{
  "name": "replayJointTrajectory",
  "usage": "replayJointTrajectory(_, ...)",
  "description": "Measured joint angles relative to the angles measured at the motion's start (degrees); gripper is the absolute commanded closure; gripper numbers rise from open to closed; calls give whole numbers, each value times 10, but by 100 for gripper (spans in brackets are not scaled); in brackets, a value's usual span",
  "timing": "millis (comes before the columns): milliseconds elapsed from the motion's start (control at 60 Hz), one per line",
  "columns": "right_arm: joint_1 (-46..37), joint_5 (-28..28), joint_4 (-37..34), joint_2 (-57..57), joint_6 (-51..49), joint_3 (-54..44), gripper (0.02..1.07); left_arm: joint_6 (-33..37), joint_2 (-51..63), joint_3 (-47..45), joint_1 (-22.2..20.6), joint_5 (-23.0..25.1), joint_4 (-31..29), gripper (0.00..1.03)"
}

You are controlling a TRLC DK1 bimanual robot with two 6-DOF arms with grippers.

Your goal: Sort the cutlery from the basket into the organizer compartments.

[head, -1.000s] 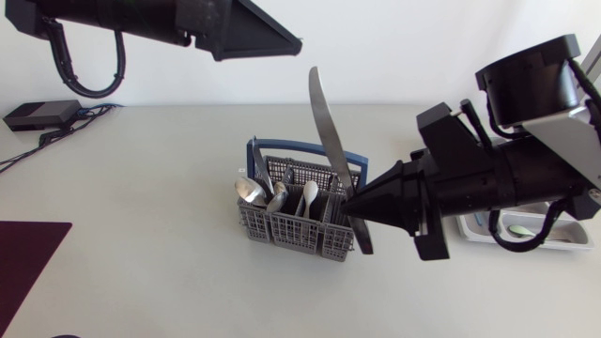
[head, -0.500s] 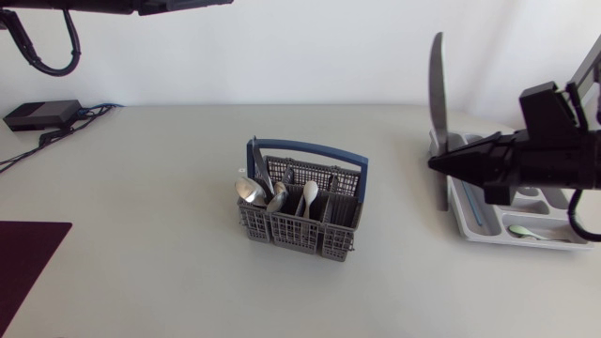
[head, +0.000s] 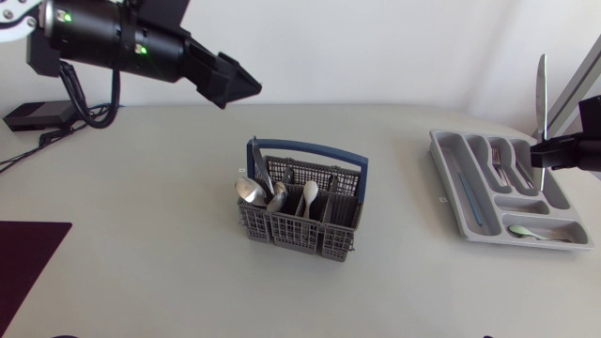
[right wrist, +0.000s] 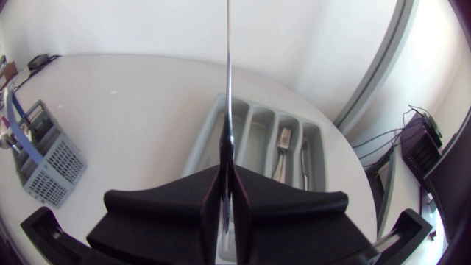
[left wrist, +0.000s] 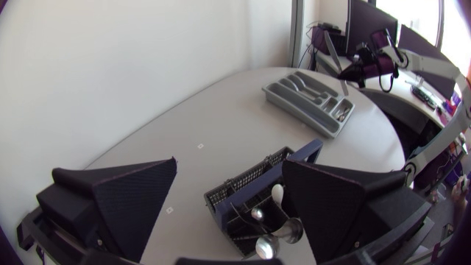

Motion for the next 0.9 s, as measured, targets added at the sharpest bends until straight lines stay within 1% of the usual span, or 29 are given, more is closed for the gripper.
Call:
replayJointTrajectory(117,-31,16,11,75,-3,37,101,9,-2,-28,-25,-37,4,4)
replayJointTrajectory(283,-61,47,40,164,-3,80,101,20,-15,-55,-38,-64,7,4)
replayJointTrajectory(600,-88,98,55,292,9,176,101,22,-30,-75,-42,-71,13,4)
replayJointTrajectory(700,-88,123,65,329,18,203,101,25,-30,-84,-49,-80,13,4)
replayJointTrajectory(900,-86,150,67,396,37,256,101,33,-40,-101,-64,-86,13,4)
